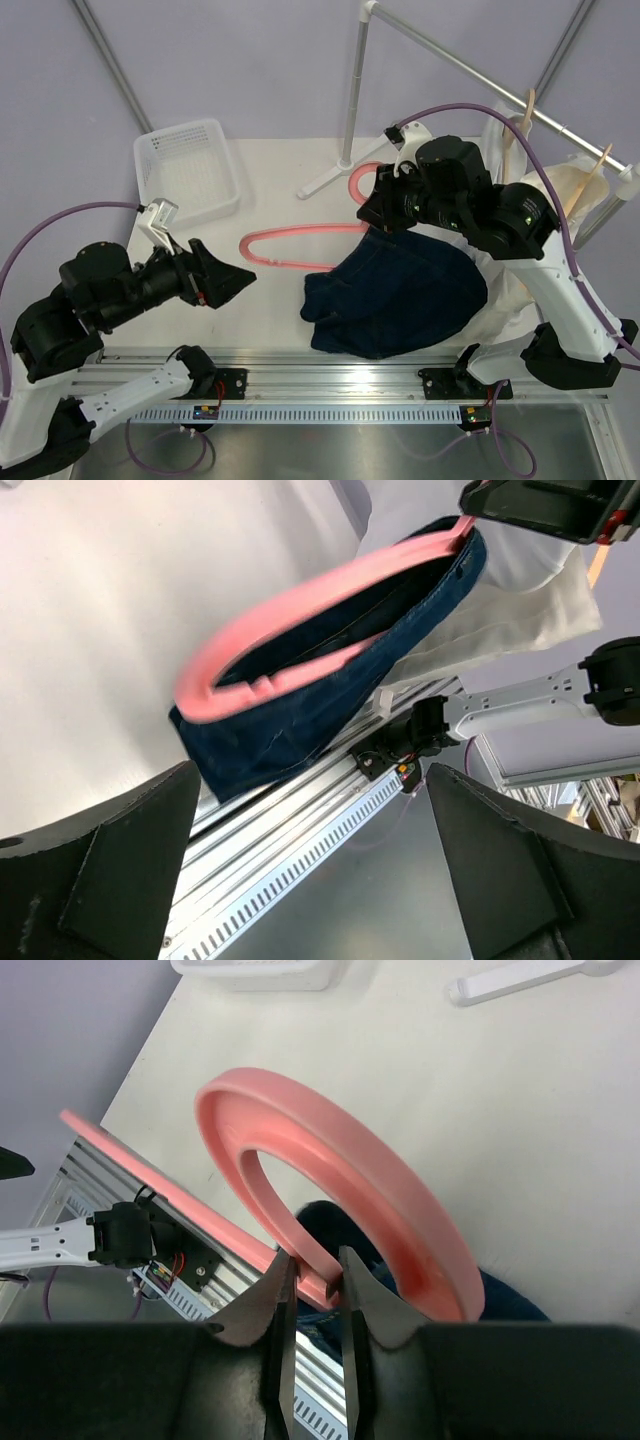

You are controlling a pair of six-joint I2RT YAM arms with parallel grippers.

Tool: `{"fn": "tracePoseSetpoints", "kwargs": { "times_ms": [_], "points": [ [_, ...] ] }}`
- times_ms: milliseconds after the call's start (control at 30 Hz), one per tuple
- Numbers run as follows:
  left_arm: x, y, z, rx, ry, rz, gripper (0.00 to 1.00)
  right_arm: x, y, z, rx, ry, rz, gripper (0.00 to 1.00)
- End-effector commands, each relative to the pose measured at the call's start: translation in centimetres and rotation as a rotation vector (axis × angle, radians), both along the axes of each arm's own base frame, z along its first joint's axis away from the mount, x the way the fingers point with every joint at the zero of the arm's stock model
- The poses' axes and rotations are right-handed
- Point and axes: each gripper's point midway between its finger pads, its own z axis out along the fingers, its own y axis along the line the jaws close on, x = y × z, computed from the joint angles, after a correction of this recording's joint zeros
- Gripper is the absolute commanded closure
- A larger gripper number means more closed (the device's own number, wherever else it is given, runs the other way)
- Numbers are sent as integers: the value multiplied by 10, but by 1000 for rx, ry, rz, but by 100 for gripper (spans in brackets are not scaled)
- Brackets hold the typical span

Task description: Remove the skirt from the hanger

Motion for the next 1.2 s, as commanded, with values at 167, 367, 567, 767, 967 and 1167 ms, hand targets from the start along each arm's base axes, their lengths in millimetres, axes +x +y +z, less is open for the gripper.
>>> {"fn": "tracePoseSetpoints", "kwargs": {
  "times_ms": [167, 367, 567, 767, 967, 1167],
  "points": [
    [19, 4, -28, 1, 77, 138, 1, 3, -11, 35, 90, -67, -68, 100],
    [24, -9, -33, -116, 25, 115, 1, 4, -9, 38, 82, -68, -63, 100],
    [43, 23, 25, -18, -171, 240, 1, -9, -4, 23, 65, -18, 9, 100],
    [42, -19, 31, 70, -214, 8, 1, -37, 1, 13, 76, 34, 143, 100],
    [22, -72, 1, 100, -118, -313, 1, -54, 4, 11, 100, 63, 228, 100],
    [-3, -94, -1, 40, -92, -519, 21, -63, 6, 7, 98, 82, 282, 100]
  ]
}}
